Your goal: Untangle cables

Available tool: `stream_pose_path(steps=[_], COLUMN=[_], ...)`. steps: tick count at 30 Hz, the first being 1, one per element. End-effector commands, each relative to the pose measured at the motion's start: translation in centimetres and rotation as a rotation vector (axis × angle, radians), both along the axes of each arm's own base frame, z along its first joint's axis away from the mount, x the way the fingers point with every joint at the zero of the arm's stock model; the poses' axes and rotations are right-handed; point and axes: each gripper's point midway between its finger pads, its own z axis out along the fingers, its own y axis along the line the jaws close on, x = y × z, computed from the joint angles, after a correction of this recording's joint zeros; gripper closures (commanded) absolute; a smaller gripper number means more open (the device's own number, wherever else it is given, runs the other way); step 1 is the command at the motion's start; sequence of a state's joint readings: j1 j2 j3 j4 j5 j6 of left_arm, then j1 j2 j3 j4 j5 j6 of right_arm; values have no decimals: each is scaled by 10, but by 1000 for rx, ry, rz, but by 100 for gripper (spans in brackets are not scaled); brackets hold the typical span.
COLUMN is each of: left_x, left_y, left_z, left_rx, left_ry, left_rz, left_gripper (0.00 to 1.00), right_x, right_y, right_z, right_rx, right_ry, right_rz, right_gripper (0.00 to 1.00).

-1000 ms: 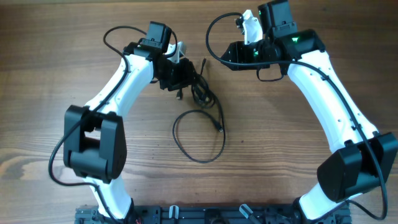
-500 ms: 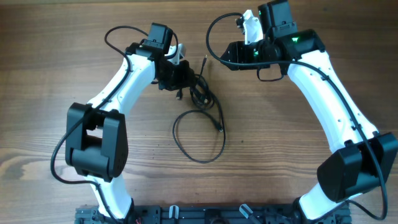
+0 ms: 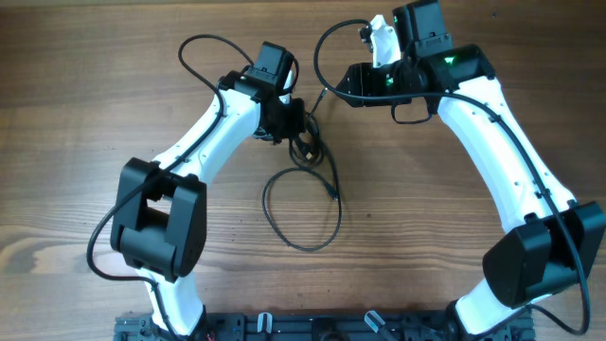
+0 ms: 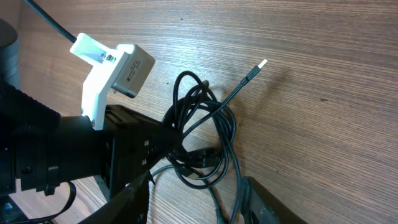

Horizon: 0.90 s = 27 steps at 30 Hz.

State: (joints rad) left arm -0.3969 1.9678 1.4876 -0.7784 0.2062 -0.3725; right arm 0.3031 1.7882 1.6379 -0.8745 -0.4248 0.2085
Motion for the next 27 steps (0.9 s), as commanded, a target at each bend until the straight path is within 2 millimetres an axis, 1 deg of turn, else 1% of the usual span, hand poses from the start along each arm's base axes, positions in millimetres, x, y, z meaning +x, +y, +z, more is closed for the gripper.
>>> stream_pose_path(steps=[1,3,5,6,9,10,13,15,17,21,23,25,27], left_x=[6,9,10,10,9,9,0,-7,-10,-11,-12,-12,-11], left_y=[5,4,4,2,-5,-8,-25,-28,-20,2,11,18,26], left_z=[-11,-10,-4,1,30,42,84,107,122,138,147,153,153], left_rx=[44,37,32,20,-56,-99,-301,-437,-546,-675,-732,-764,-767], left_ry=[-3,-14,-25,-35,-83,-103,-168,-194,-205,-226,-253,-279,-281], left_rz=[35,39,38,31,-29,-62,-243,-332,-373,-399,-425,-439,-421], left_gripper=[96,96,96,96,96,96,96,96,96,96,96,96,96], right_x=[2,2,2,2,1,0,-1,-3,-3,-4,-3,-3,-2], right_y=[0,0,0,1,3,4,7,11,11,11,12,18,23], right_z=[-9,-9,-9,-9,-8,-8,-7,-4,-4,-4,-3,1,6], right_rx=[-14,-14,-14,-14,-4,-4,10,30,33,33,39,70,105], right_ry=[17,17,18,18,20,20,20,14,14,16,14,8,-2], right_rz=[-3,-3,-3,-2,6,8,24,56,56,56,56,72,86], right_gripper=[51,51,51,51,51,52,55,55,56,55,53,51,50])
